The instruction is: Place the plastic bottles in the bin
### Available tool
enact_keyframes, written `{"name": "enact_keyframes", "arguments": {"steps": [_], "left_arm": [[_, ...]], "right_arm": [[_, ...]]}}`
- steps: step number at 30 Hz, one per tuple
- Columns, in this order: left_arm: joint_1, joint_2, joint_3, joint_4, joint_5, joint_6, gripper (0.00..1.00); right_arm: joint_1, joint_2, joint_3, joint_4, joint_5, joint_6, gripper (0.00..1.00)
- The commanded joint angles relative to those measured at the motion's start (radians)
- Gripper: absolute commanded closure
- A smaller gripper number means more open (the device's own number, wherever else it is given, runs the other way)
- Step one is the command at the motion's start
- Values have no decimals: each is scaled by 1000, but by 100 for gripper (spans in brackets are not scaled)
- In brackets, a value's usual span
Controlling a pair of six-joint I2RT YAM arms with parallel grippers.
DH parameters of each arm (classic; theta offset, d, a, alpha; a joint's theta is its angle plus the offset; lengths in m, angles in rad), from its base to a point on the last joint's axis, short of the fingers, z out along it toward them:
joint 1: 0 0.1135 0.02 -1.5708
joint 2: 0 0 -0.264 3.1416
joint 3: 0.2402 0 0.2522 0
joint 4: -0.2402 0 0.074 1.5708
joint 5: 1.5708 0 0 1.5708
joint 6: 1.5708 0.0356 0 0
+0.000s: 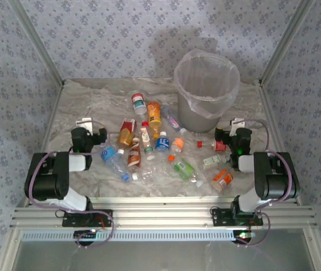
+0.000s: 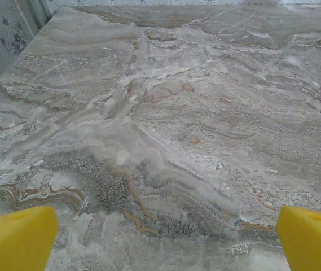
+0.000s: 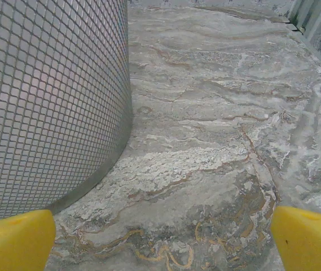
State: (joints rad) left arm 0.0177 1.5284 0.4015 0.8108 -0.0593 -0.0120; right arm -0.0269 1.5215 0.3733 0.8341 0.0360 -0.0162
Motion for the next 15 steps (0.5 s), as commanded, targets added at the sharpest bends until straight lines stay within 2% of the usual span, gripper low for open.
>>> {"name": "enact_keyframes", "arguments": {"steps": [1,15], "left_arm": [[-2,6,14,1,18,-13,0],[-1,6,14,1,19,-12,0]], "right_arm": [[-5,4,15,-16,-12,-9,0],[-10,4,18,-19,-22,-5,0]]}}
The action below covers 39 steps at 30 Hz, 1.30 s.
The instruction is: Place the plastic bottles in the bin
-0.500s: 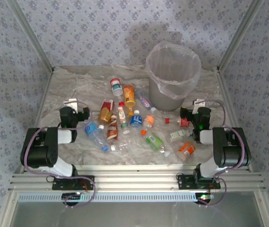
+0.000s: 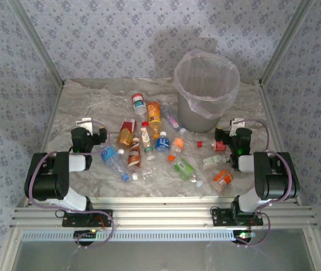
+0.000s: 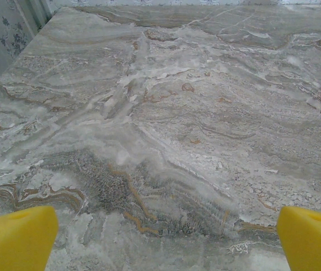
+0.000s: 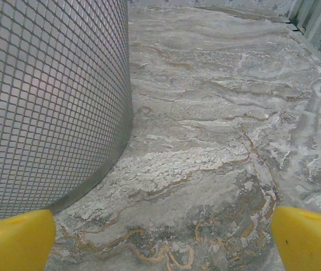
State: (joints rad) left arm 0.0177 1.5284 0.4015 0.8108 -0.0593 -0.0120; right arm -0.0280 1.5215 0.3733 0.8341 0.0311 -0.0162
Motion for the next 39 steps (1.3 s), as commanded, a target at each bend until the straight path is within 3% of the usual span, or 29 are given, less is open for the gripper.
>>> {"name": "enact_keyframes", "arguments": {"steps": [1,27,33,39], "left_arm": [[-1,7,14,1,19,-13,0],[-1,0,7,7,27,-9,0],[-2,-31,0,-3,18,-13,0],[-27,-83,43,-122,-18,11,0]], "right_arm": [[-9,3,18,-19,-20,-5,0],[-5,-8,1,1,-19,-8,0],[-6,-56,10,-56,-6,-4,0],[-3,-130,30,-157,-5,-2,0]]}}
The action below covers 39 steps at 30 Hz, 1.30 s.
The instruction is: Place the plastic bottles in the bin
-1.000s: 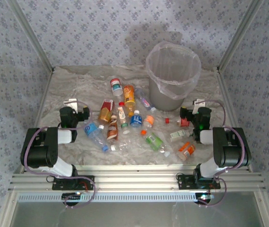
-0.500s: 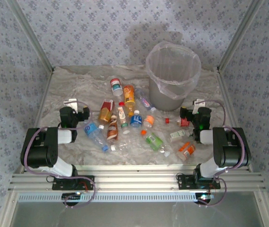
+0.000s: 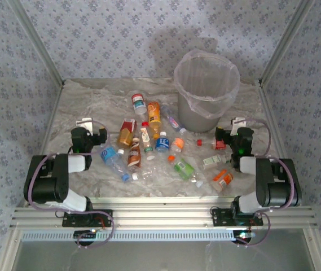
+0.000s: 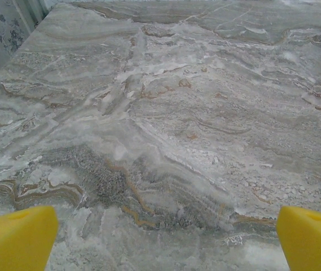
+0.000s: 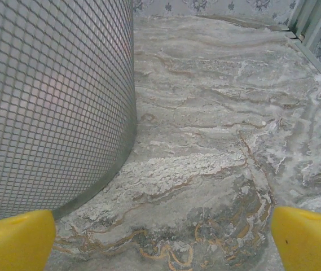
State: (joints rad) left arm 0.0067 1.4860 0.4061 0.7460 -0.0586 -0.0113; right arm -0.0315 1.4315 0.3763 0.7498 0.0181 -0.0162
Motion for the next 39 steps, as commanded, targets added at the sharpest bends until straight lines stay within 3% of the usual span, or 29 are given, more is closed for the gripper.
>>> {"name": "enact_keyframes", "arguments": {"steps": [1,10,22,28,32,39], "left_arm": [[-23,-51,42,-68,-28,15,0],[-133,-205,140,-326,-94,21,0],[-474,-326,396,-750,-78,-49,0],[-614,-347,487,-941,40,-73,0],[-688,-384,501,-1016,157,-42,0],[-748,-458,501,-1072,327,6,0]], "right_arm": [[2,-52,27,-86,10,-1,0],[28,-252,84,-370,92,59,0],[54,-541,209,-928,172,412,0],[91,-614,271,-1225,194,588,0],[102,-608,354,-1516,319,762,0],[123,-597,421,-1711,267,819,6]]}}
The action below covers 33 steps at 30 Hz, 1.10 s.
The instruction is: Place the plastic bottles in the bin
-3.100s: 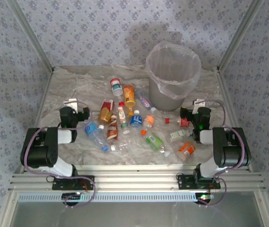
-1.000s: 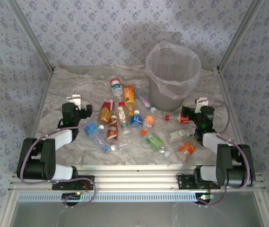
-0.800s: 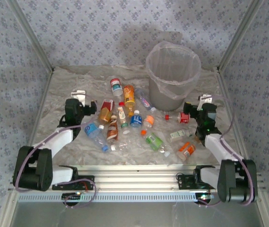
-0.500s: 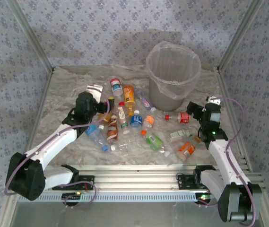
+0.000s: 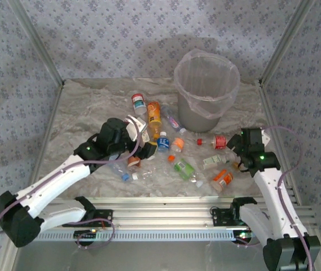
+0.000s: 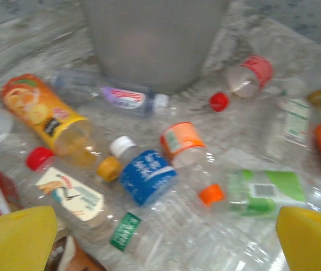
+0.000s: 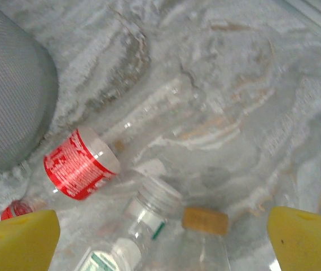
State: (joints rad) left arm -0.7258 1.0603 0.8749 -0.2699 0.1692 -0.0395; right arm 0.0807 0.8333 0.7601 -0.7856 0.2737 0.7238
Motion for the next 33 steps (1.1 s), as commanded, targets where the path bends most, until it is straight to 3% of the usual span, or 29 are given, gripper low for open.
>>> {"name": "enact_keyframes", "arguments": {"steps": [1,11,33], "left_arm": [[-20,-39,32,-61,108,39,0],[-33,-70,25,-55,196,56,0],[-42,-86,24,-53,193,42,0]], "right_arm": [[14,0,38,-194,4,91,8],[36,-11,-59,-227,-90,192,31],[85,-13,-230,-78,-200,277,34]]}}
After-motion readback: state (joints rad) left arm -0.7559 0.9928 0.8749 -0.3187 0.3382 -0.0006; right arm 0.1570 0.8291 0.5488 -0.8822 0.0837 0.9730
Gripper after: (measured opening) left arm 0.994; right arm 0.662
